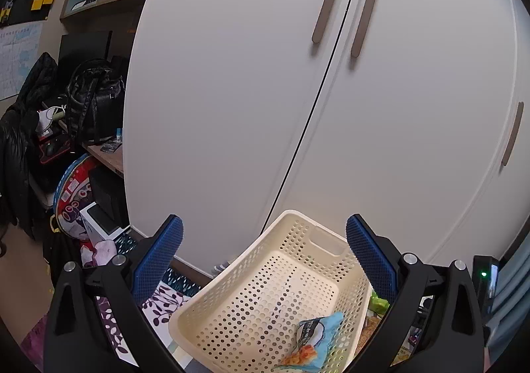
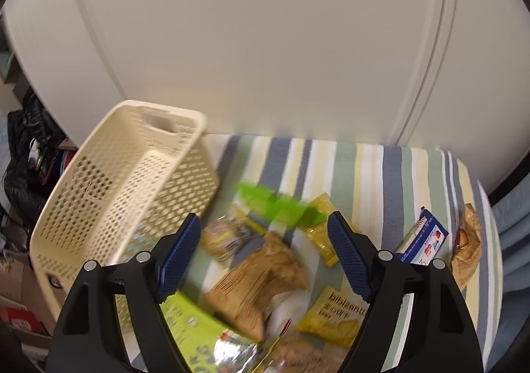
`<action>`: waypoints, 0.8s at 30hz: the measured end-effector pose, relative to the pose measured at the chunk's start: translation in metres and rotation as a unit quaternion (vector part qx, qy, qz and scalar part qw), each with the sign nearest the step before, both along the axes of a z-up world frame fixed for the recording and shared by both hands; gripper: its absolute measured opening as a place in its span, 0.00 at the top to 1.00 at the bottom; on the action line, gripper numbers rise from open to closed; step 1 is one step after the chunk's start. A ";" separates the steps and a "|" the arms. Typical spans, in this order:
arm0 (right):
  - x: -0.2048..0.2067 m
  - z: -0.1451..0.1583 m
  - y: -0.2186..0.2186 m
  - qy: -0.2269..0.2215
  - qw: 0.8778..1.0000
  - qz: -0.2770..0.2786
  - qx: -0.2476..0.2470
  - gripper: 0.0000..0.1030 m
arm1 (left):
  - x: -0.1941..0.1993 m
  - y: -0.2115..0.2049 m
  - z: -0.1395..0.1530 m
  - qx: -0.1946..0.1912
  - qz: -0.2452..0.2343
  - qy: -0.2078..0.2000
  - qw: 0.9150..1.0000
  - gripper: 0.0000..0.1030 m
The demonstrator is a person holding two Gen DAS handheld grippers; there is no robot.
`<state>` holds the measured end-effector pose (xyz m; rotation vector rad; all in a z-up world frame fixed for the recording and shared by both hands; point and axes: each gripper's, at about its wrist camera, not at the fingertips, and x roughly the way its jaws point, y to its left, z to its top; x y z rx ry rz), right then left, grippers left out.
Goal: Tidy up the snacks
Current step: 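Grasp the green square packet with the right gripper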
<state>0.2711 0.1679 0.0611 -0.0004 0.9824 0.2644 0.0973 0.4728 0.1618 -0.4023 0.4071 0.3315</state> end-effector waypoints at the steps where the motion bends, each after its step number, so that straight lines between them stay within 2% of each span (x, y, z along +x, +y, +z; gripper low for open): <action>1: 0.009 -0.005 -0.004 0.012 1.000 -0.011 0.004 0.23 | 0.000 0.001 0.000 -0.001 0.001 0.000 1.000 0.03; 4: 0.036 -0.024 -0.017 0.057 0.997 -0.046 0.032 0.23 | 0.000 0.001 0.001 0.001 0.005 -0.001 1.000 0.03; 7: 0.048 -0.040 -0.011 0.091 0.993 -0.043 0.055 0.22 | 0.001 -0.002 0.002 0.006 0.002 -0.001 1.000 0.03; 10: 0.048 -0.051 0.007 0.104 0.994 -0.022 0.021 0.16 | 0.002 -0.005 0.002 0.011 -0.004 0.001 1.000 0.03; 17: 0.054 -0.077 0.025 0.125 0.992 -0.012 -0.006 0.13 | 0.006 -0.008 0.000 0.012 -0.015 0.007 1.000 0.03; 20: 0.054 -0.074 0.025 0.115 0.993 -0.014 -0.001 0.21 | 0.008 -0.009 -0.001 0.012 -0.019 0.008 1.000 0.03; 22: 0.053 -0.070 0.024 0.108 0.994 -0.015 -0.005 0.34 | 0.008 -0.008 -0.002 0.010 -0.020 0.009 1.000 0.03; 24: 0.049 -0.064 0.022 0.101 0.995 -0.017 -0.005 0.35 | 0.009 -0.008 -0.003 0.008 -0.020 0.011 1.000 0.03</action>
